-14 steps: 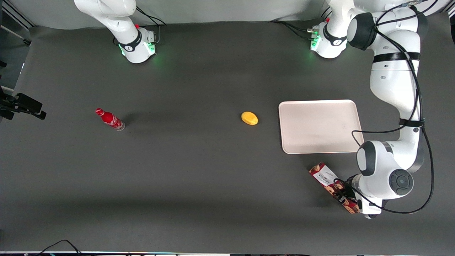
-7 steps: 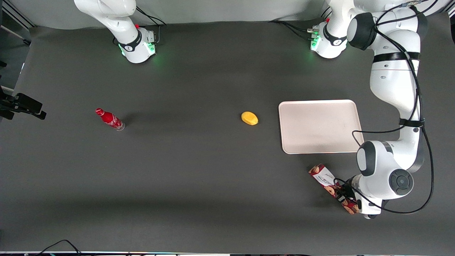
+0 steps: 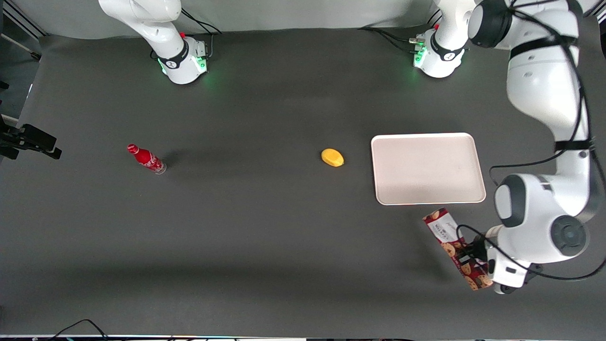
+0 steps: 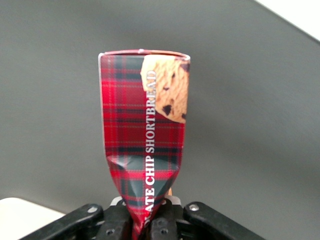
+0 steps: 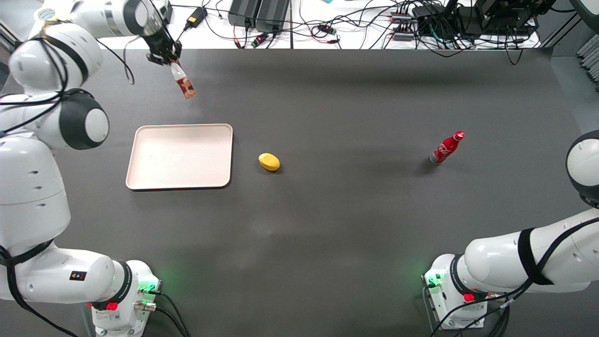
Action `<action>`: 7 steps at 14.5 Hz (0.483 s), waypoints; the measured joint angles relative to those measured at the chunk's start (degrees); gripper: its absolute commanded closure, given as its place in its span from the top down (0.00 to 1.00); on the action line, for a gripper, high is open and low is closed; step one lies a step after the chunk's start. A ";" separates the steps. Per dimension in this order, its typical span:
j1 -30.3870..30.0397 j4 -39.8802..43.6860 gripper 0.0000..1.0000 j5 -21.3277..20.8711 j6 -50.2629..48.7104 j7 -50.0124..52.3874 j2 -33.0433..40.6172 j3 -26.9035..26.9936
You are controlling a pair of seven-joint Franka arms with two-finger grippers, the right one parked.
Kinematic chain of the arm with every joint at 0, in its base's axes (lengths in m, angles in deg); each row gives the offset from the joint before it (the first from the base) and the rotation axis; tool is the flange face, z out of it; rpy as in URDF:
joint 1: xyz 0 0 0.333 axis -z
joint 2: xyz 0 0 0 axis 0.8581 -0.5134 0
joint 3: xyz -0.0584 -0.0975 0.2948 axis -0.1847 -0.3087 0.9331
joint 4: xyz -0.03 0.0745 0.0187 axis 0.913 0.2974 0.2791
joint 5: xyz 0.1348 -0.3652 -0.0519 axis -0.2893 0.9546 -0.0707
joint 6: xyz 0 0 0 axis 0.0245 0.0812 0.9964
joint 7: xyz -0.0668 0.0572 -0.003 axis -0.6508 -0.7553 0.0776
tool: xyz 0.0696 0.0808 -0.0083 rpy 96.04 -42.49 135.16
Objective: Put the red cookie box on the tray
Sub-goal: 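Lift the box upright and carry it onto the white tray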
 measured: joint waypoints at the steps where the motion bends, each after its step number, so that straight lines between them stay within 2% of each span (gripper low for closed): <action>1: -0.07 0.05 0.00 0.00 -2.51 -2.26 2.38 0.09; 7: -0.47 -0.32 0.00 -1.24 -15.79 -12.51 12.63 0.63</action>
